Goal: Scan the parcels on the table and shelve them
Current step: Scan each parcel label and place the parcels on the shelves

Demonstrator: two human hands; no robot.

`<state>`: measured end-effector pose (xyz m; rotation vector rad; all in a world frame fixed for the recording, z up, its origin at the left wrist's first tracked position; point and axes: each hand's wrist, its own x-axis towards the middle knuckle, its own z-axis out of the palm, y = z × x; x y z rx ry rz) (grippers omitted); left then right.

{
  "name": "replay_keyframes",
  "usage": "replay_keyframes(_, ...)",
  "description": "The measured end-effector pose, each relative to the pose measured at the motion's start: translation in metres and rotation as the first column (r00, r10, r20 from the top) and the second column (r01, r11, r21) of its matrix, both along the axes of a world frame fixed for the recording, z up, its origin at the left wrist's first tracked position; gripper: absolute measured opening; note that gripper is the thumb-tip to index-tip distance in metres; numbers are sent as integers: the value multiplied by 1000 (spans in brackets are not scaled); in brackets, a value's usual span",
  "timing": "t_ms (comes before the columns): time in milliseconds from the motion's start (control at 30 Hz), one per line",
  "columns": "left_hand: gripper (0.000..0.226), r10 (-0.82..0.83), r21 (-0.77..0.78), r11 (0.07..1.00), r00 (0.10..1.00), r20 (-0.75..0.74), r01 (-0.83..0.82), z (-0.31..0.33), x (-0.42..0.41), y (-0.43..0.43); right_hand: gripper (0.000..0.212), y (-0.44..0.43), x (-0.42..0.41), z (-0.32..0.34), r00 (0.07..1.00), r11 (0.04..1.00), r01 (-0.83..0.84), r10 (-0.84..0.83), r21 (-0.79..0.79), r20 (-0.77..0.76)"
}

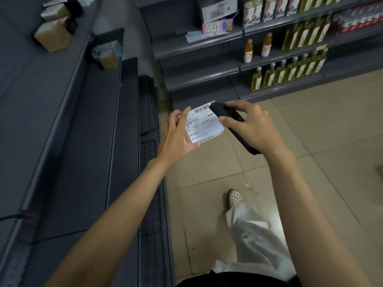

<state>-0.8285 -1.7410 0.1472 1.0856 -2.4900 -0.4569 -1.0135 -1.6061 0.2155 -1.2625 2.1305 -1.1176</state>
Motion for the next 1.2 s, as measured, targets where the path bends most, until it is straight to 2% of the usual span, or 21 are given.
replay_keyframes(267,115,193,-41,980,980,-38,-195,29,-61,-193,52,-221,-76,35,990,990,-135,133,-36,-49)
replay_keyframes(433,119,304,-22,952,950,-69,-306,38,-76,-290,51,-336,-98,42,972,969,-232,234,-79,14)
replay_keyframes(600,122,379,3,925,925,-26,-379,8,-69,-357,51,-421,-96,9,937,935,-350,350,52,8)
replay_keyframes(733,121,417,63,907,909,-8,-416,-6,-66,-421,50,-496,-95,-2,915,911,-403,404,83,8)
replay_keyframes(967,118,422,107,902,906,-6,-419,-26,-56,-548,50,-641,-87,-7,915,906,-395,402,149,-20)
replay_keyframes(1200,108,491,174,854,870,40,-490,-46,-39,-662,50,-763,-69,-26,896,876,-434,445,212,-5)
